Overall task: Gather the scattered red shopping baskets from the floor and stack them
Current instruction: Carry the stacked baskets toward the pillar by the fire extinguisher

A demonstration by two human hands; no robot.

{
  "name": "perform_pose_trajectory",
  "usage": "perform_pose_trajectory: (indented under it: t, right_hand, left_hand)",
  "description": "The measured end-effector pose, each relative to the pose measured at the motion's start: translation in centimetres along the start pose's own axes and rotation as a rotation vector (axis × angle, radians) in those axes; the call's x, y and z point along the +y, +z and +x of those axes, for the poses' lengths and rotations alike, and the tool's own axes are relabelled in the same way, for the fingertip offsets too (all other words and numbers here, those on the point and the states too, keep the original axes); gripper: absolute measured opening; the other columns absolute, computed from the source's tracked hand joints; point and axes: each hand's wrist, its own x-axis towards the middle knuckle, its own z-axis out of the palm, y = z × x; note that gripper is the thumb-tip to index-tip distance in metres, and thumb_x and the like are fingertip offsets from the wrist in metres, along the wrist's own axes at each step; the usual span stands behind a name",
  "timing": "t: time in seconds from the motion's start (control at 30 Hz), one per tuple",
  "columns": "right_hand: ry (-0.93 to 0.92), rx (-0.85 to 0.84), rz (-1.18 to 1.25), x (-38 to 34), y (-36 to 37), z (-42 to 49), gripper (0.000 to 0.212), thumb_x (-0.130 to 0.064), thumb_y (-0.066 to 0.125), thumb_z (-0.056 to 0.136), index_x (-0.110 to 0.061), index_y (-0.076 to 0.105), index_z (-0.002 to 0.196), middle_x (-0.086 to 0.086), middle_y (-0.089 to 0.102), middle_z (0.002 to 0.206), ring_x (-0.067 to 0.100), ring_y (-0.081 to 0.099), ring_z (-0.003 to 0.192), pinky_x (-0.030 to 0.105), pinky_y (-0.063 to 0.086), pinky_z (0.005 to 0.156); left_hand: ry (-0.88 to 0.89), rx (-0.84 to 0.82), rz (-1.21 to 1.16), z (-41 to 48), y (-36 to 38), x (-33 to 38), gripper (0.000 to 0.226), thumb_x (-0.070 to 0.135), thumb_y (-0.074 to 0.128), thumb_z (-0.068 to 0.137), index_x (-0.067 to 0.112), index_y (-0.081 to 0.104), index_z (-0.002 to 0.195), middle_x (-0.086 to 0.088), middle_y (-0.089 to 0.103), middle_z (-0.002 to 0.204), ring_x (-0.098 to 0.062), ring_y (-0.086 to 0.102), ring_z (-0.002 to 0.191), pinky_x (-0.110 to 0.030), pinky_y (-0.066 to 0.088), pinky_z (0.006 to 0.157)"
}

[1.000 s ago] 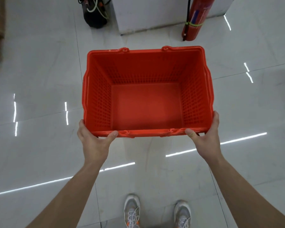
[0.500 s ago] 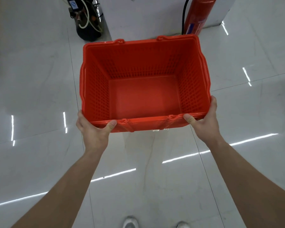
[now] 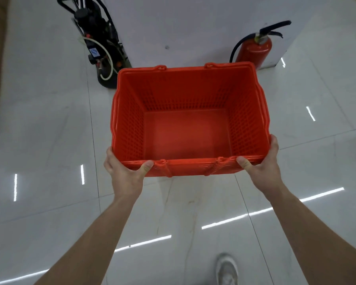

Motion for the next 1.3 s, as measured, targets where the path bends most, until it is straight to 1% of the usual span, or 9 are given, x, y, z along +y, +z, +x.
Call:
perform_pose_trajectory:
  t: [0.13,0.37,0.53,0.67,0.73,0.87,1.07,1.13,1.3]
  right_hand:
    - [-0.008,-0.047,-0.014,-1.9,-1.0,6.4,0.110,-0.051,0.079,0.067,-0.044,0.008,0.151,-0.011,0.040,0.140,0.012,0.048,0.121,0.009,0.038,0.081]
    - [-0.049,-0.122,-0.068,-5.4,-2.5,17.7,0.103,-0.038,0.084,0.075,-0.044,0.013,0.150,-0.009,0.046,0.136,0.014,0.052,0.117,0.011,0.039,0.079]
    - [-0.082,-0.143,-0.006,-8.5,-1.1,22.5,0.108,-0.051,0.080,0.068,-0.039,0.013,0.152,-0.029,0.044,0.122,-0.011,0.051,0.105,0.000,0.040,0.074]
    - [-0.103,-0.145,0.001,-9.8,-0.6,25.1,0.108,-0.048,0.082,0.070,-0.033,0.014,0.153,-0.013,0.048,0.131,0.008,0.052,0.116,0.015,0.043,0.086]
    - [-0.107,-0.159,0.002,-10.9,-0.4,26.6,0.105,-0.044,0.083,0.073,-0.032,0.015,0.153,-0.012,0.049,0.131,0.010,0.053,0.116,0.022,0.044,0.089]
    - [-0.093,-0.165,0.010,-12.0,0.0,28.4,0.104,-0.044,0.083,0.073,-0.035,0.017,0.151,-0.023,0.048,0.121,0.002,0.054,0.107,0.020,0.044,0.083]
    - [-0.022,-0.149,-0.036,-9.2,-0.9,25.2,0.106,-0.038,0.084,0.074,-0.041,0.012,0.151,-0.005,0.044,0.138,0.018,0.051,0.120,0.019,0.046,0.084]
    - [-0.002,-0.149,-0.039,-7.9,-1.3,23.8,0.108,-0.037,0.084,0.073,-0.042,0.009,0.152,-0.001,0.042,0.145,0.022,0.051,0.125,0.030,0.047,0.093]
    - [0.010,-0.151,-0.037,-5.6,-1.6,20.8,0.114,-0.051,0.080,0.064,-0.045,0.007,0.151,-0.004,0.040,0.147,0.017,0.047,0.129,0.026,0.042,0.097]
  left_hand:
    - [-0.045,0.023,-0.027,2.8,2.9,2.9,0.122,0.057,0.086,0.055,0.028,0.016,0.151,-0.008,0.026,0.148,-0.016,0.038,0.122,-0.037,0.043,0.096]
    - [-0.102,0.126,-0.055,6.9,7.9,7.7,0.120,0.051,0.088,0.058,0.029,0.016,0.152,-0.009,0.026,0.148,-0.016,0.039,0.119,-0.035,0.042,0.095]
    - [-0.129,0.129,-0.059,12.6,9.0,10.1,0.117,0.045,0.089,0.064,0.030,0.014,0.153,-0.009,0.025,0.149,-0.023,0.040,0.126,-0.045,0.041,0.103]
    - [-0.131,0.123,-0.054,15.3,9.5,11.3,0.117,0.049,0.088,0.065,0.030,0.013,0.153,-0.008,0.024,0.150,-0.027,0.041,0.129,-0.046,0.042,0.101]
    - [-0.128,0.136,-0.058,16.7,9.7,12.1,0.116,0.050,0.087,0.066,0.030,0.014,0.153,-0.009,0.025,0.150,-0.029,0.041,0.131,-0.045,0.042,0.098]
    - [-0.135,0.125,-0.074,18.4,9.7,13.0,0.117,0.050,0.087,0.066,0.029,0.013,0.154,-0.009,0.024,0.151,-0.030,0.040,0.133,-0.046,0.041,0.100]
    - [-0.132,0.080,-0.078,14.7,9.2,11.5,0.121,0.047,0.088,0.058,0.026,0.015,0.152,-0.012,0.027,0.147,-0.024,0.039,0.125,-0.046,0.043,0.102]
    - [-0.166,0.054,-0.095,13.3,9.1,10.8,0.126,0.053,0.085,0.052,0.028,0.013,0.152,-0.011,0.026,0.148,-0.022,0.037,0.125,-0.051,0.043,0.104]
    - [-0.112,0.023,-0.137,10.7,9.0,8.4,0.124,0.053,0.089,0.055,0.030,0.013,0.151,-0.005,0.027,0.148,-0.024,0.039,0.133,-0.052,0.044,0.106]
